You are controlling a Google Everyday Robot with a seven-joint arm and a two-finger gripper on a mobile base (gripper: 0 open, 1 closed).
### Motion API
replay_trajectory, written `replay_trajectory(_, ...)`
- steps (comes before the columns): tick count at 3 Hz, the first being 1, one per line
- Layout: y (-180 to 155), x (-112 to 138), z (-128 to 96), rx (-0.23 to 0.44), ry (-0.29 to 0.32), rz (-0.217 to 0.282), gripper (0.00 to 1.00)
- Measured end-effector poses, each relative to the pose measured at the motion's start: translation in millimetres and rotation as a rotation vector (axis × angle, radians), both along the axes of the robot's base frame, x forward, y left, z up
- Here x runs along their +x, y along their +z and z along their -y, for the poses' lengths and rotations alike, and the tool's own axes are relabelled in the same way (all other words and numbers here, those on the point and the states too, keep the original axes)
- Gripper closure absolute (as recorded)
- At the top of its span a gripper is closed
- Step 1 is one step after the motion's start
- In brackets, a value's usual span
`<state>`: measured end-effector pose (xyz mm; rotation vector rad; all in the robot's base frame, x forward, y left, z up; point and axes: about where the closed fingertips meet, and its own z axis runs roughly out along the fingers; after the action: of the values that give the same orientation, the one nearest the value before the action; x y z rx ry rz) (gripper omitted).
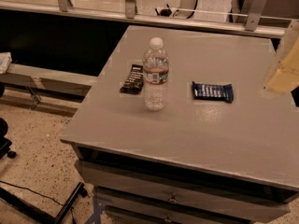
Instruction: Pick water bottle
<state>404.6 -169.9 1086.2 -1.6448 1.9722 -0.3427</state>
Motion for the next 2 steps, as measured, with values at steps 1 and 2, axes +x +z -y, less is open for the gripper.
replay_trajectory(1,5.0,-3.5,-2.5,-0.003,0.007,0.014,0.0)
replay_trajectory(2,5.0,-3.5,-2.5,-0.003,0.007,0.014,0.0)
